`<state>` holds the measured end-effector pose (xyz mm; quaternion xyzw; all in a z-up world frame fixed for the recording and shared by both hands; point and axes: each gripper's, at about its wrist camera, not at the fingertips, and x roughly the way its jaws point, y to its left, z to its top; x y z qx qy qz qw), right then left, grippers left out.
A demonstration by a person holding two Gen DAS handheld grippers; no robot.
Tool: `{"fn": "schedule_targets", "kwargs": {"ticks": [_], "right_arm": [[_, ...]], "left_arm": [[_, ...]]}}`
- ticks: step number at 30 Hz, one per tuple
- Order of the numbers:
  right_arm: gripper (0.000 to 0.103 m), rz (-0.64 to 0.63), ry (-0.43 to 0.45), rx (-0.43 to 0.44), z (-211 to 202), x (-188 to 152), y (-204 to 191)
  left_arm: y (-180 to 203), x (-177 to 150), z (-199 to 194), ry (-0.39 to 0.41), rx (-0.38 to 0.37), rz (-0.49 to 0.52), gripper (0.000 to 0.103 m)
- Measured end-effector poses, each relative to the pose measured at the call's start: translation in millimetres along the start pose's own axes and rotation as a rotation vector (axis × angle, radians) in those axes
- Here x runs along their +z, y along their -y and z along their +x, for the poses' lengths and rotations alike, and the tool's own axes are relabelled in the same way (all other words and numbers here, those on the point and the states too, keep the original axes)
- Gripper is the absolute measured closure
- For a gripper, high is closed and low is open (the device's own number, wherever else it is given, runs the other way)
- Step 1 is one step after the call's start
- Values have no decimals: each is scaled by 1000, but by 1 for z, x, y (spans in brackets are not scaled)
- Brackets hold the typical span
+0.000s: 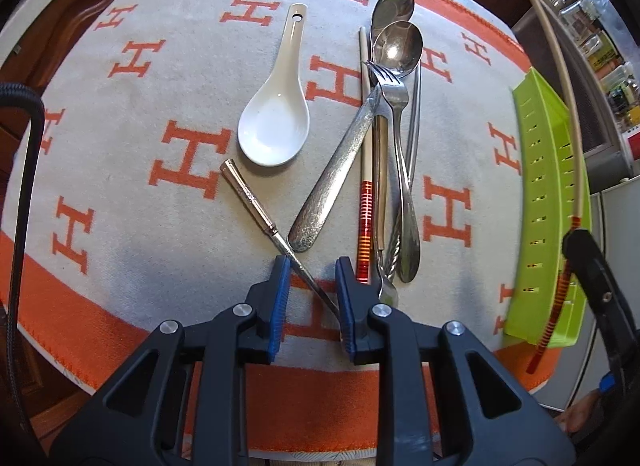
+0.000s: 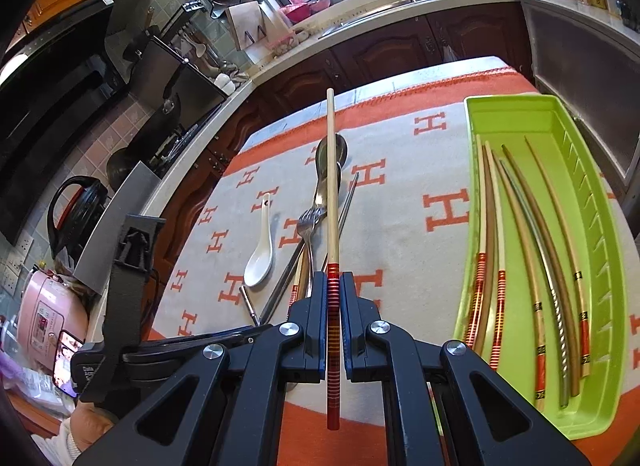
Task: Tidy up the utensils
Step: 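Carry the red-banded chopstick to the tray with right while left grasps a gold-handled utensil, then lower the gold-handled utensil into the tray with left while right releases its chopstick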
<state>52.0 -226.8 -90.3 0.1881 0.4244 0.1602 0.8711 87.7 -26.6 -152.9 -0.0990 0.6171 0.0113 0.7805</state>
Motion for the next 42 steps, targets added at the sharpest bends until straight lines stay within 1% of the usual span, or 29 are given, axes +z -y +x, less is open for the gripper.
{"fn": "schedule_targets", "kwargs": {"ticks": [3, 6, 7, 8, 9, 11, 12, 13, 15, 19, 23, 26, 29, 32, 34, 36, 38, 40, 42], "right_arm": [[98, 5, 13, 2, -6, 1, 5], [98, 23, 18, 1, -10, 1, 15], [98, 29, 19, -1, -10, 2, 18], [98, 34, 19, -4, -10, 2, 21], [98, 42, 18, -8, -11, 2, 24], [98, 61, 18, -18, -13, 3, 34], [98, 74, 18, -23, -14, 3, 40], [98, 83, 20, -27, -15, 3, 44], [97, 106, 26, -46, -18, 2, 55], [97, 154, 24, -87, -19, 2, 80], [97, 190, 18, -128, -17, 2, 100], [97, 208, 10, -158, -15, 3, 111], [97, 225, -1, -187, -13, 5, 119], [97, 239, -13, -215, -12, 5, 127], [97, 239, -39, -239, -8, 4, 128], [96, 235, -42, -239, -7, 4, 129], [91, 232, -32, -236, -10, 2, 128], [85, 234, -16, -226, -15, 0, 126], [80, 230, 17, -229, -25, -2, 122]], "left_arm": [[10, -1, 3, 6, 42, 33, 83], [11, -2, 3, 15, 45, 50, 83], [11, -2, 3, 17, 43, 52, 85], [8, -3, 3, 21, 48, 56, 90], [4, -4, 2, 23, 42, 57, 92], [-9, -4, -2, 18, -5, 32, 96], [-17, -3, -2, 12, -43, 1, 100], [-26, -1, -1, 2, -82, -30, 101], [-39, 2, 0, -10, -133, -73, 101], [-55, 6, -6, 2, -166, -107, 101], [-58, 7, -19, 36, -170, -93, 101], [-52, 6, -31, 54, -192, -71, 101], [-41, 5, -46, 70, -217, -29, 101], [-22, 6, -60, 84, -250, 23, 101], [-7, 7, -70, 95, -274, 60, 101], [11, 9, -79, 111, -296, 100, 102], [30, 12, -88, 122, -323, 140, 101], [50, 15, -94, 128, -344, 176, 101], [73, 19, -96, 121, -368, 209, 101]]}}
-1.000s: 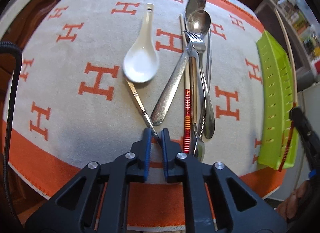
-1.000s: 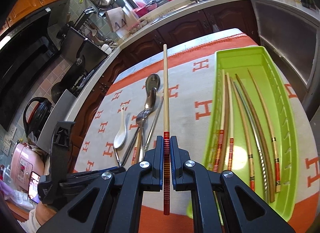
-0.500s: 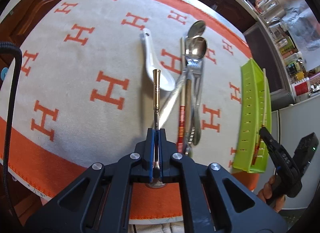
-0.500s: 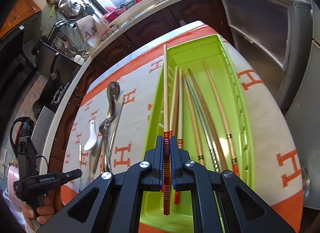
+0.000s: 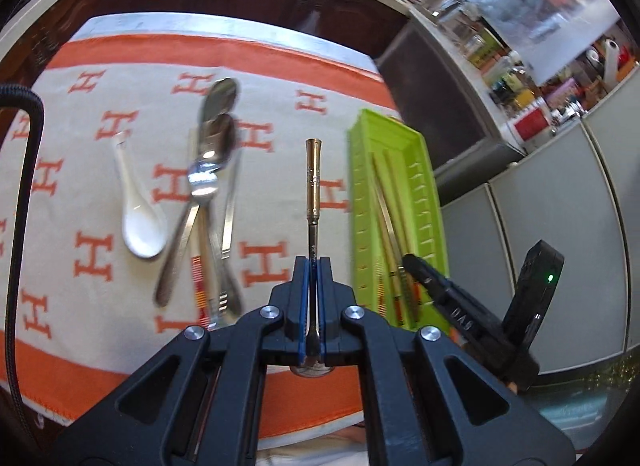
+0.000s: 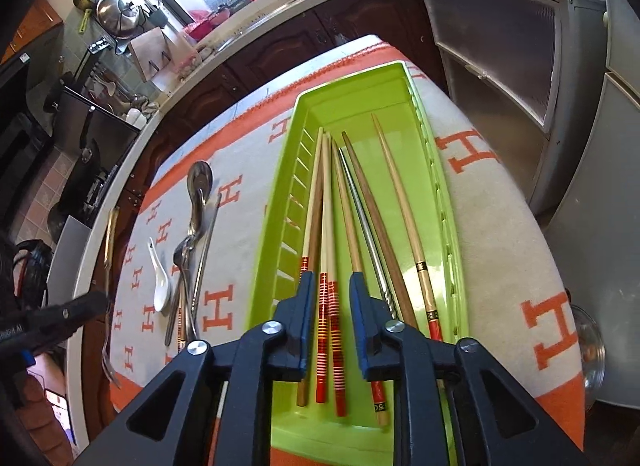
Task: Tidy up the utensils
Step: 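Lower the gold-handled utensil into the tray with left while right releases its chopstick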
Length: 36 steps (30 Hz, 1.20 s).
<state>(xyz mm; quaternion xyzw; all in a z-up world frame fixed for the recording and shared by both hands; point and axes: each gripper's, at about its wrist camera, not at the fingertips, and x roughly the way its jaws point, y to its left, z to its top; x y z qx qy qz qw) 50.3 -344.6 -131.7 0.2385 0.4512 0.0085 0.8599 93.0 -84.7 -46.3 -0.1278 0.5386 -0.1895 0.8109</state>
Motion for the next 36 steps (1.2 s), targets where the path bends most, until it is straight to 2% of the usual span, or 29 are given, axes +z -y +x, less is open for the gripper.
{"fn": "schedule_targets", "kwargs": {"ticks": [7, 10, 13, 18, 21, 25, 30, 36], "right_arm": [[76, 34, 108, -24, -35, 0, 8], [74, 37, 144, -49, -46, 0, 13], [73, 43, 151, -60, -52, -1, 18], [73, 58, 145, -62, -53, 1, 24], [69, 54, 152, -65, -56, -1, 24], [67, 48, 158, -66, -57, -2, 21], [67, 36, 153, -59, -56, -5, 13], [67, 2, 146, -47, -55, -8, -5]], "left_arm": [[65, 12, 40, -62, -69, 108, 101], [85, 8, 60, -92, -69, 148, 101], [101, 5, 83, -129, -58, 175, 101], [107, -1, 116, -176, -21, 202, 101], [104, -5, 125, -193, 7, 204, 101], [101, -7, 123, -184, 25, 213, 101], [93, -10, 102, -133, 61, 226, 101], [71, -13, 73, -74, 105, 196, 101]]}}
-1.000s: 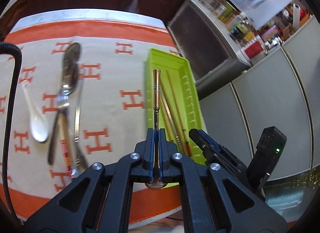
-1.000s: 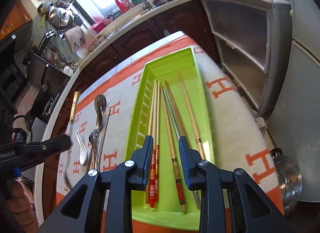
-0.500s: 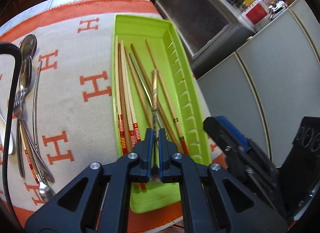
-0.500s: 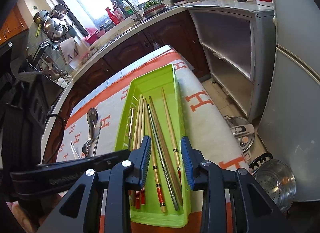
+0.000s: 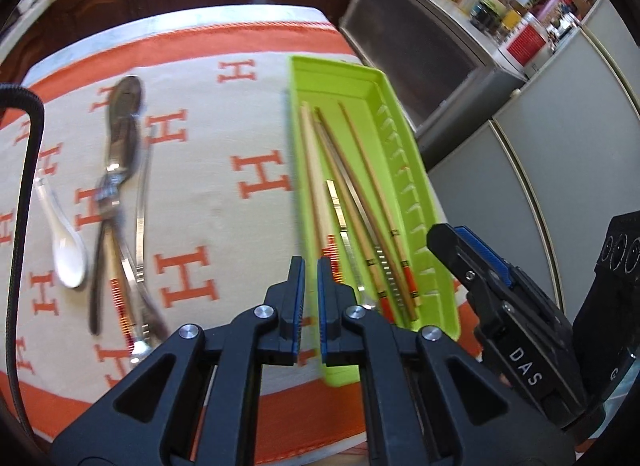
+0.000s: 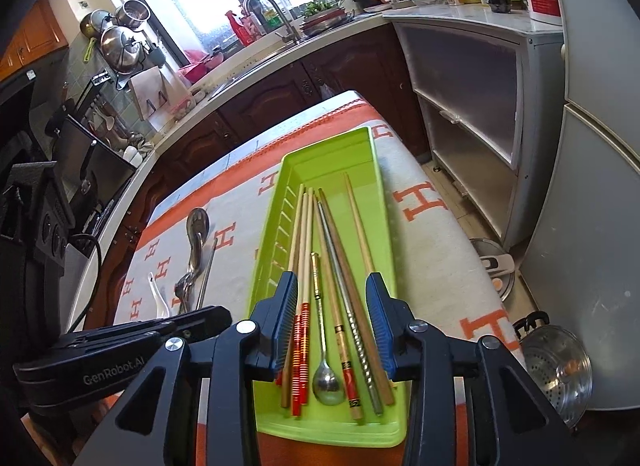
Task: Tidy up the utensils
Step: 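Lower the gold-handled utensil into the tray with left while right releases its chopstick, then move both open grippers back over the remaining spoons and forks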
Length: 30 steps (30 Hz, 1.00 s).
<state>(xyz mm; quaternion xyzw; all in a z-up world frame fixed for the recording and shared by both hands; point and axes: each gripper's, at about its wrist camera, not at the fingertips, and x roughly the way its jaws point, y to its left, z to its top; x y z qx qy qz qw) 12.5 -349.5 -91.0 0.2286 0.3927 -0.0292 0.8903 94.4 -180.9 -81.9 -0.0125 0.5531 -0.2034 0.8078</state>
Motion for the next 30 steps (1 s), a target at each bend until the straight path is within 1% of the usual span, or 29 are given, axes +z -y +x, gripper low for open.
{"fn": "schedule_targets", "kwargs": {"ticks": [4, 11, 15, 20, 30], "right_arm": [[67, -31, -13, 8, 1, -4, -16], [65, -85, -32, 31, 1, -11, -44], [60, -111, -37, 40, 0, -14, -59], [59, -143, -51, 50, 3, -16, -78], [58, -201, -94, 59, 20, -21, -112]], "left_arm": [[-19, -7, -17, 33, 22, -29, 101], [-42, -19, -41, 87, 49, -48, 101], [-54, -24, -52, 114, 72, -53, 101], [-70, -31, -60, 129, 88, -77, 101], [-118, -38, -69, 148, 111, -154, 101]]}}
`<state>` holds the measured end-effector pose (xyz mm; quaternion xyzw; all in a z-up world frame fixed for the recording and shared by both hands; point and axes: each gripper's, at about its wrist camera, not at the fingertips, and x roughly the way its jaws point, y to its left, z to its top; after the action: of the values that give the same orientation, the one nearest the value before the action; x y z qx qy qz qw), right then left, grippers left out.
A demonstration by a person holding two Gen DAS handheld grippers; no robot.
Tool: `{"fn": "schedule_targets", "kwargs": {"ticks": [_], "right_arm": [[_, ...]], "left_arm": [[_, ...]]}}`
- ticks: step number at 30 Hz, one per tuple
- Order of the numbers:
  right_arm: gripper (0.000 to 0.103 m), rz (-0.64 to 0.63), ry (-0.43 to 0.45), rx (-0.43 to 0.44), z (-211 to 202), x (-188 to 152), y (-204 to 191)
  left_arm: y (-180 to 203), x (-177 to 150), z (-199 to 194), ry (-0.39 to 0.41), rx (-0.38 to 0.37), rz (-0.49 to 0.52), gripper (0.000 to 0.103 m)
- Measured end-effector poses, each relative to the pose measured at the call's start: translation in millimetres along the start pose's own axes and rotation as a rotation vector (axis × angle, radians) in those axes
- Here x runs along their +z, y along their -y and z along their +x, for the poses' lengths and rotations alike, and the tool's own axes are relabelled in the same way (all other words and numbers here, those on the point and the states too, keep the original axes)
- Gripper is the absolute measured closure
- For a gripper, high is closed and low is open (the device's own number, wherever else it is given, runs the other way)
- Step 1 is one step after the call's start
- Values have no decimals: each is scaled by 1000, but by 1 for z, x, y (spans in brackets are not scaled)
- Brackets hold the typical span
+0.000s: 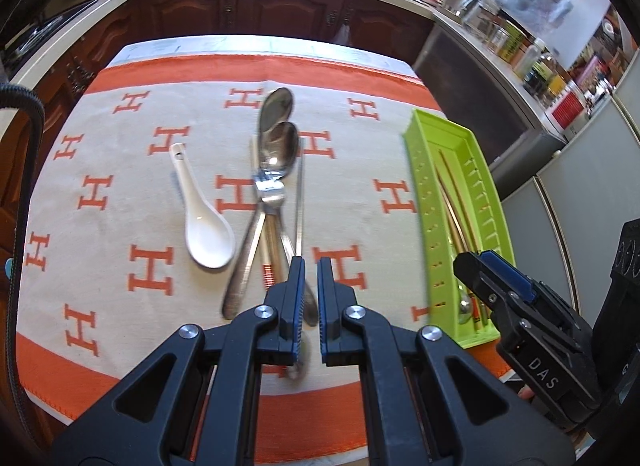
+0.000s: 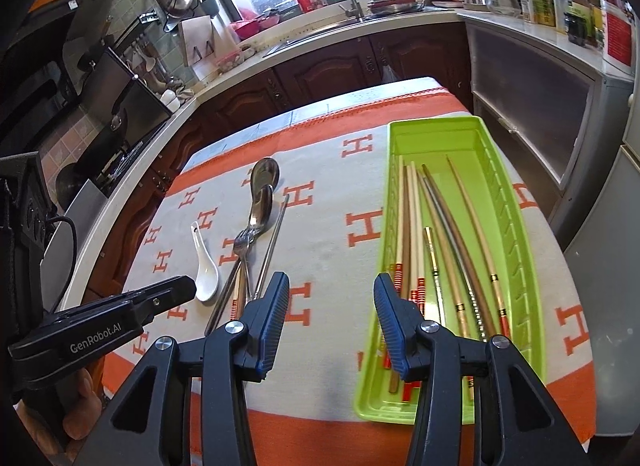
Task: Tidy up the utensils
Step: 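Move both open grippers back over the remaining spoons and forks, then grasp the white ceramic spoon with left while right grasps a steel fork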
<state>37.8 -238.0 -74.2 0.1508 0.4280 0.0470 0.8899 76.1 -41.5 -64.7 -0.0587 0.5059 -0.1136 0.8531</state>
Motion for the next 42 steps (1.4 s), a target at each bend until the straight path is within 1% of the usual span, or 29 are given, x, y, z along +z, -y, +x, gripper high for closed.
{"fn": "schedule_targets", "kwargs": {"ticks": [11, 16, 20, 25, 30, 35, 39, 42], "right_arm": [[58, -54, -70, 3, 32, 4, -28], [58, -82, -79, 2, 44, 10, -41], [58, -101, -97, 7, 55, 14, -50], [58, -132, -127, 30, 74, 19, -64], [59, -180, -161, 68, 95, 20, -82], [66, -203, -207, 84, 122, 18, -95], [81, -206, -247, 99, 143, 17, -99], [87, -213, -272, 107, 157, 18, -99]], "left_arm": [[-49, 1, 8, -7, 31, -72, 101], [-72, 4, 8, 4, 55, -101, 101], [-93, 7, 12, -5, 67, -134, 101], [-114, 10, 19, -27, 35, -167, 101], [-124, 12, 28, -43, 12, -184, 101], [-131, 17, 38, -53, -11, -195, 101], [-138, 24, 49, -72, -29, -206, 101], [-143, 31, 60, -95, -63, -215, 101]]}}
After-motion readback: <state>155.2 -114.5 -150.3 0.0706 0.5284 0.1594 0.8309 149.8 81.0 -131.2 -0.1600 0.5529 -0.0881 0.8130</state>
